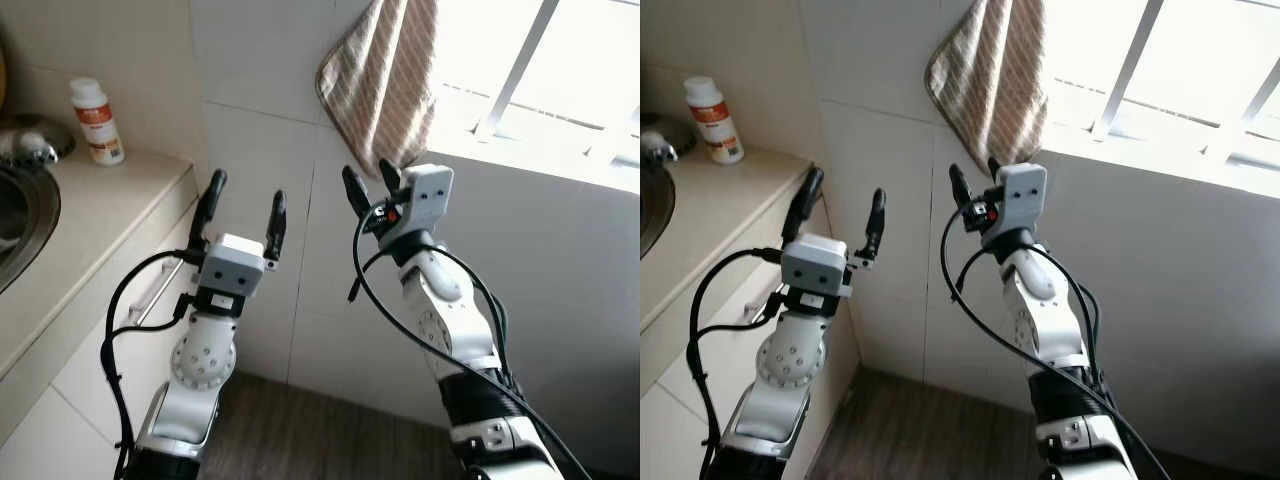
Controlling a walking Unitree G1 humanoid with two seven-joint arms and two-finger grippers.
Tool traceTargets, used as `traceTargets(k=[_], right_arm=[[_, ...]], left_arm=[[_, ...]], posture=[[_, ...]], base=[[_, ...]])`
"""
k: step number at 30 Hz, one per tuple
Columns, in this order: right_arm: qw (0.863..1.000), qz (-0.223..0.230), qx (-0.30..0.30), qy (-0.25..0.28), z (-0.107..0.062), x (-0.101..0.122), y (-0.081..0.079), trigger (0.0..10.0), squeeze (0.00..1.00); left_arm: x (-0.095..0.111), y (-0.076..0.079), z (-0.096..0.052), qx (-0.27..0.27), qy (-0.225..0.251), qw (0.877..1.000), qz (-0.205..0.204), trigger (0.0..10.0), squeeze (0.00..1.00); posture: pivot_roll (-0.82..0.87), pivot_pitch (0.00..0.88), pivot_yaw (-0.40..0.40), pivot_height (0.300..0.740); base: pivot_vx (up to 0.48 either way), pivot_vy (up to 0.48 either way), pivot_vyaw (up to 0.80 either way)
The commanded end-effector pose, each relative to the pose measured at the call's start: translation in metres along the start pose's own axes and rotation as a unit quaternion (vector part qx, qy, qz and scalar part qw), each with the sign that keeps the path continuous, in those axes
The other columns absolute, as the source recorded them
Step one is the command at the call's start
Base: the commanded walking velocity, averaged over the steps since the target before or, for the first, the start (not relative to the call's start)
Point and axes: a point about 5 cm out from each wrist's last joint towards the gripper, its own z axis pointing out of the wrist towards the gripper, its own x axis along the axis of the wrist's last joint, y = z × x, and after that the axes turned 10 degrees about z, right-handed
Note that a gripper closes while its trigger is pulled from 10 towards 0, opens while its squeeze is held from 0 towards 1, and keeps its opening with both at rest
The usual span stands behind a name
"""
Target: Kitchen organization
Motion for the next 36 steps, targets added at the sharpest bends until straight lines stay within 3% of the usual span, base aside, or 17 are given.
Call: traceTargets(k=[1,22,24,28,32,33,34,35,36], right_arm=[[1.000,-0.005,-0.006,0.004,0.000,0.003,0.002,10.0,0.00],[0.999,-0.019,-0.045,-0.019,-0.015,-0.009,0.013,10.0,0.00],[0.997,-0.029,-0.067,-0.035,-0.026,-0.016,0.020,10.0,0.00],[0.994,-0.042,-0.079,-0.055,-0.038,-0.023,0.026,10.0,0.00],[0.988,-0.092,-0.073,-0.104,-0.074,-0.039,0.031,10.0,0.00],[0.983,-0.117,-0.061,-0.130,-0.091,-0.046,0.032,10.0,0.00],[0.981,-0.123,-0.058,-0.137,-0.095,-0.048,0.032,10.0,0.00],[0.961,-0.173,-0.060,-0.209,-0.113,-0.067,0.041,10.0,0.00],[0.925,-0.234,-0.063,-0.292,-0.139,-0.087,0.051,10.0,0.00]], left_arm=[[0.000,0.002,-0.001,-0.007,0.002,1.000,-0.001,10.0,0.00],[-0.010,0.018,-0.010,-0.069,-0.029,0.997,-0.004,10.0,0.00],[-0.019,0.029,-0.020,-0.111,-0.064,0.991,-0.023,10.0,0.00],[-0.025,0.035,-0.029,-0.129,-0.090,0.987,-0.030,10.0,0.00],[-0.039,0.038,-0.051,-0.151,-0.157,0.975,-0.049,10.0,0.00],[-0.046,0.041,-0.064,-0.165,-0.188,0.966,-0.060,10.0,0.00],[-0.048,0.042,-0.067,-0.169,-0.194,0.964,-0.063,10.0,0.00],[-0.055,0.045,-0.080,-0.187,-0.228,0.953,-0.062,10.0,0.00],[-0.062,0.048,-0.097,-0.209,-0.269,0.938,-0.062,10.0,0.00]], posture=[[0.06,0.000,-0.078,0.740],[0.05,0.000,-0.077,0.740],[0.05,0.000,-0.079,0.740],[0.05,0.000,-0.079,0.740],[0.04,0.000,-0.077,0.740],[0.04,0.000,-0.075,0.740],[0.04,0.000,-0.075,0.740],[0.03,0.000,-0.069,0.740],[0.02,0.000,-0.064,0.740]], base=[[0.000,0.000,-0.80],[0.000,0.000,-0.80],[0.000,0.000,-0.80],[0.000,0.000,-0.80],[0.000,0.000,-0.80],[0.000,0.000,-0.80],[0.000,0.000,-0.80],[0.000,0.000,-0.80],[0.000,0.000,-0.80]])
